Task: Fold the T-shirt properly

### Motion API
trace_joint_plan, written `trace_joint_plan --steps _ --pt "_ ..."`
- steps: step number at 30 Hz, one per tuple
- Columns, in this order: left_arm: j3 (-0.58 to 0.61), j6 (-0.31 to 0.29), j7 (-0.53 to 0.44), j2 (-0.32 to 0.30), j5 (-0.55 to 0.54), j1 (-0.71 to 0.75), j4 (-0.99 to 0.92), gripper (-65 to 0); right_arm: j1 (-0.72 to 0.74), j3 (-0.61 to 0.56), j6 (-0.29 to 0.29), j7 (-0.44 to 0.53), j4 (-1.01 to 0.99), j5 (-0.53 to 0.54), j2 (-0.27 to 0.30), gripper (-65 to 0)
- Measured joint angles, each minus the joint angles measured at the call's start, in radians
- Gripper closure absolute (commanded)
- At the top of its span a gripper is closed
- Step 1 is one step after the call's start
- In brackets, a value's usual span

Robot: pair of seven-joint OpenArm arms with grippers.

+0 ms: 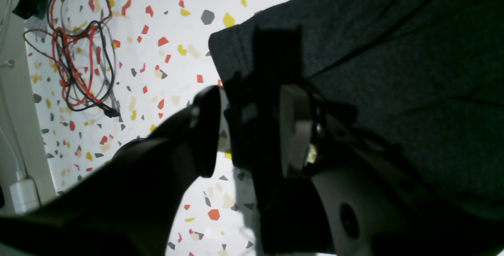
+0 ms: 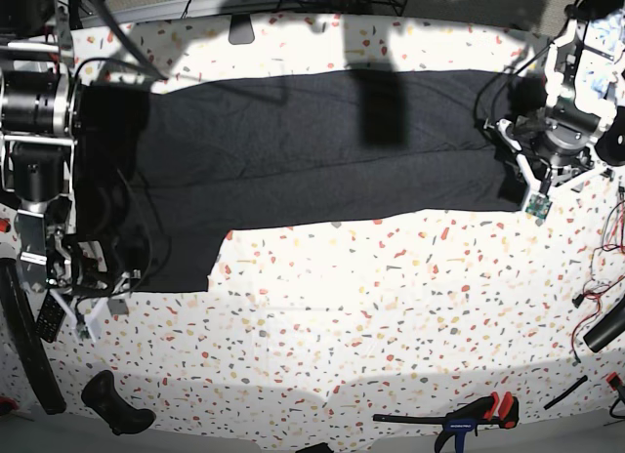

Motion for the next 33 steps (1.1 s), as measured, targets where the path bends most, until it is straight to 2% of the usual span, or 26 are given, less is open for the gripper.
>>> trace_joint_plan --steps 3,9,13,14,15,18,22,26,27,30,33 --pt "0.000 0.000 0.000 0.000 0.000 0.000 0.000 -24.1 -0.003 0.000 0.000 0.010 -0.051 0.017 -0.002 -42.1" --pt "0.000 0.000 0.000 0.000 0.000 0.000 0.000 -24.1 0.007 0.002 -0.002 0.119 -0.161 0.024 0.001 -42.1" --pt "0.000 0.000 0.000 0.000 0.000 0.000 0.000 -24.1 0.008 0.002 0.016 0.119 -0.170 0.024 -0.003 -40.2" --pt "0.000 0.000 0.000 0.000 0.000 0.000 0.000 -24.1 0.008 0.002 0.027 0.118 -0.170 0.024 -0.003 -35.9" --pt "0.000 0.000 0.000 0.000 0.000 0.000 0.000 -24.1 0.008 0.002 0.039 0.111 -0.170 0.024 -0.003 -28.4" --pt "0.000 0.000 0.000 0.000 0.000 0.000 0.000 -24.1 0.013 0.002 0.043 0.053 -0.161 0.025 -0.003 -0.7" --pt "0.000 0.000 -0.029 0.000 0.000 0.000 0.000 -24.1 0.007 0.002 0.044 0.042 -0.125 0.019 -0.004 0.0" --pt "0.000 0.000 -0.034 0.000 0.000 0.000 0.000 -24.1 -0.001 0.002 0.050 -0.057 -0.042 0.040 -0.006 0.0" --pt "0.000 0.000 -0.034 0.000 0.000 0.000 0.000 -24.1 -0.005 0.002 0.060 -0.077 -0.016 0.043 -0.006 0.0" --pt "0.000 0.000 -0.034 0.000 0.000 0.000 0.000 -24.1 -0.006 0.001 0.175 -0.117 0.063 0.040 -0.005 0.0" --pt "0.000 0.000 -0.034 0.000 0.000 0.000 0.000 -24.1 -0.018 0.000 0.187 -0.158 0.155 0.073 -0.005 0.0"
